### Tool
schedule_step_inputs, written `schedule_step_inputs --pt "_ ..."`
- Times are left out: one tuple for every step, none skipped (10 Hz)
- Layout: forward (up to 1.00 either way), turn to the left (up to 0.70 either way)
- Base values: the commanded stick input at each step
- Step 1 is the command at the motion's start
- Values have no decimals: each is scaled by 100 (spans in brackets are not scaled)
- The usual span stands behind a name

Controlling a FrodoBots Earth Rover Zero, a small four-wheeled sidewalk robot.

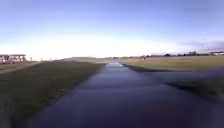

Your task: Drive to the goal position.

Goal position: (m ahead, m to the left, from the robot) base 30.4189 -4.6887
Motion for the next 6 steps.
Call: schedule_step_inputs --pt "97 0" --pt "97 0" --pt "98 0" --pt "98 0" --pt "97 0" --pt "98 0"
